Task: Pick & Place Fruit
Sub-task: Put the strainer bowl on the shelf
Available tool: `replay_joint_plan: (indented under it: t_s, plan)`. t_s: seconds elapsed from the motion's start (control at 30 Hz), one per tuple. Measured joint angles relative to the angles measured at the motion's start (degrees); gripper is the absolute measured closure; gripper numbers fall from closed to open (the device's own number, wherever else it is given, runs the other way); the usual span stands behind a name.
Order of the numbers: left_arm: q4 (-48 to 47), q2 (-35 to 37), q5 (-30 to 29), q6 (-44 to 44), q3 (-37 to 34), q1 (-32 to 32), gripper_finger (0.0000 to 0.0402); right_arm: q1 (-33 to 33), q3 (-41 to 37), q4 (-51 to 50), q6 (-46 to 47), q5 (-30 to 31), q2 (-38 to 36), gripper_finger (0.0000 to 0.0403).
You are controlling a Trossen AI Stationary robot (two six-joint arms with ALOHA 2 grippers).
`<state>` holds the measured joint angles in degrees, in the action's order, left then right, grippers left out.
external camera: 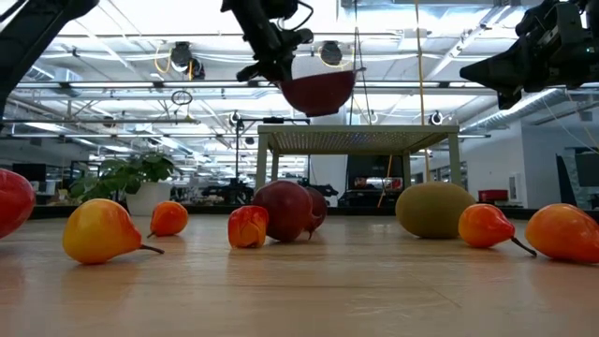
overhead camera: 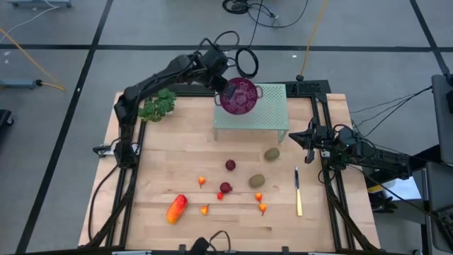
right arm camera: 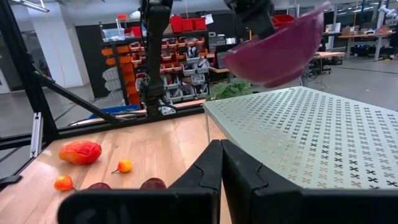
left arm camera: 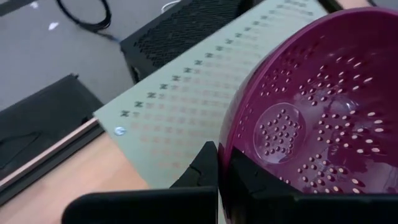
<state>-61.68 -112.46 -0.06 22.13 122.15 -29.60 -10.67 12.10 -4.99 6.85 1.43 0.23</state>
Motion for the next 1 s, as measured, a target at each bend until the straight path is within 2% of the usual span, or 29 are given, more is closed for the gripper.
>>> replay_joint_plan:
  t_s: [0.6, 1.0]
  plan:
    - [-4.2, -1.4, 0.1, 2.2, 0.0, -0.9, 0.0401, 0.0, 0.0, 0.0, 0.0, 0.0, 0.0, 0.0403]
    - [-3.7, -1.6, 0.3, 2.4, 0.0, -0.3, 0.0401, 0.0, 0.0, 0.0, 0.0, 0.0, 0.0, 0.0403]
